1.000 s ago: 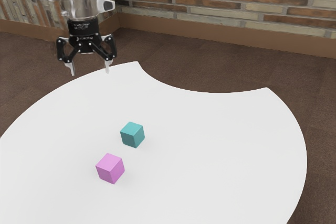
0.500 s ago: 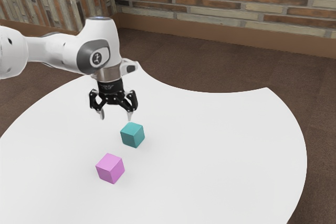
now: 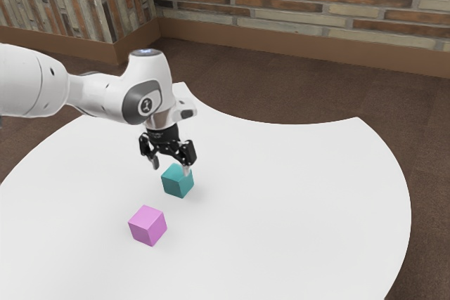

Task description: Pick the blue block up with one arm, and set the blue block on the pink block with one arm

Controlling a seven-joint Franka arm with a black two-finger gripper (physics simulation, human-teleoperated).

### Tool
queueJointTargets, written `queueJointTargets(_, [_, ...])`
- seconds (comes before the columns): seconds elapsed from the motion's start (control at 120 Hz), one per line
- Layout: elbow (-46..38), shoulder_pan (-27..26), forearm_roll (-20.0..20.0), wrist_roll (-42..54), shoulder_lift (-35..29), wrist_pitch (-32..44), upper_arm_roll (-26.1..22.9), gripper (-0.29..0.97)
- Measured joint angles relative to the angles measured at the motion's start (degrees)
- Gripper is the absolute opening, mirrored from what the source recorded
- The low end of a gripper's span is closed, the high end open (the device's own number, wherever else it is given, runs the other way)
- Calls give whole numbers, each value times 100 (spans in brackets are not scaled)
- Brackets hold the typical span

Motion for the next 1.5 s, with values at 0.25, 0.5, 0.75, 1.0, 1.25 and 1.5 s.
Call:
queueJointTargets(0.25, [165,91,0,621,307,262,14,68])
queueJointTargets(0.5, [414,106,-120,1103,551,356,29,68])
queueJointTargets(0.75, [38,121,-501,1433,324,478,58,68])
queueJointTargets(1.0, [42,175,-666,1667,597,572,59,68])
queueJointTargets(1.25, [287,168,-679,1849,867,617,127,68])
queueJointTargets(1.5, [418,164,-713,1968,1036,631,131,68])
